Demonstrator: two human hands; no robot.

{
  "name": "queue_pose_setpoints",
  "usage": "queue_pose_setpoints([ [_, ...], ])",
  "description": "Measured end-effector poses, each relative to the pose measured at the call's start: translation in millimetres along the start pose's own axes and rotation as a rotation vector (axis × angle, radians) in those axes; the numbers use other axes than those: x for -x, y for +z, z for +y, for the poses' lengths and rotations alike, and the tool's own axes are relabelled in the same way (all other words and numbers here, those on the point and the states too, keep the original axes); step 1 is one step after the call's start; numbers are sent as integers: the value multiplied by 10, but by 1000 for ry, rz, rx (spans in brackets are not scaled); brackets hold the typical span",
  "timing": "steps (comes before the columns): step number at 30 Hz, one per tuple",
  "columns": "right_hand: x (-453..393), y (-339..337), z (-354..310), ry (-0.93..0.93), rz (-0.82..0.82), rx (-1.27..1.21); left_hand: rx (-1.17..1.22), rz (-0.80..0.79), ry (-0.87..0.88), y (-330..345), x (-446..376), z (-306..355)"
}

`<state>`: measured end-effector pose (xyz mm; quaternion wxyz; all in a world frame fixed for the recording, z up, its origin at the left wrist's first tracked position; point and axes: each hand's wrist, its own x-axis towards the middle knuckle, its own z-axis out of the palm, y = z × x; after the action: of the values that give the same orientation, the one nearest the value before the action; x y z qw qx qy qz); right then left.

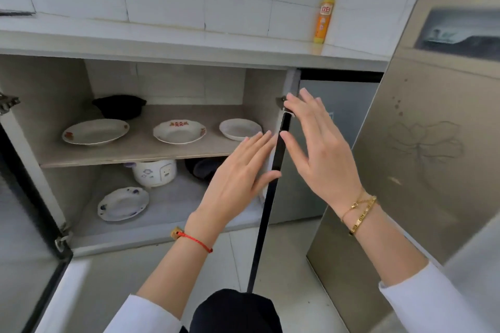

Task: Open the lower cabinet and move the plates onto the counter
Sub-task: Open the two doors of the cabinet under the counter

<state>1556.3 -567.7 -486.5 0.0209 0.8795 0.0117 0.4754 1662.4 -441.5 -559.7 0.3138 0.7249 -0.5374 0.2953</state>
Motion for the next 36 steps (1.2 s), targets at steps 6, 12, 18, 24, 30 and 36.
queue_pose_setpoints([
  [6, 225, -422, 331, 41, -86, 132, 106, -110, 99, 335, -247, 357],
  [12, 421, -743, 673, 130, -101, 280, 191, -133, 133, 687, -447, 725],
  [18, 537, -953, 1017, 218, -151, 467, 152, -101, 48, 1134, -710, 1109],
  [24, 551, -1065, 1287, 273, -201, 548, 229, -102, -52, 1521, -883, 1356],
  [30, 539, -1056, 1393, 327, -187, 500, 268, -109, -86, 1634, -947, 1437],
  [36, 522, -1064, 1398, 325, -198, 478, 276, -86, -70, 1598, -930, 1397],
])
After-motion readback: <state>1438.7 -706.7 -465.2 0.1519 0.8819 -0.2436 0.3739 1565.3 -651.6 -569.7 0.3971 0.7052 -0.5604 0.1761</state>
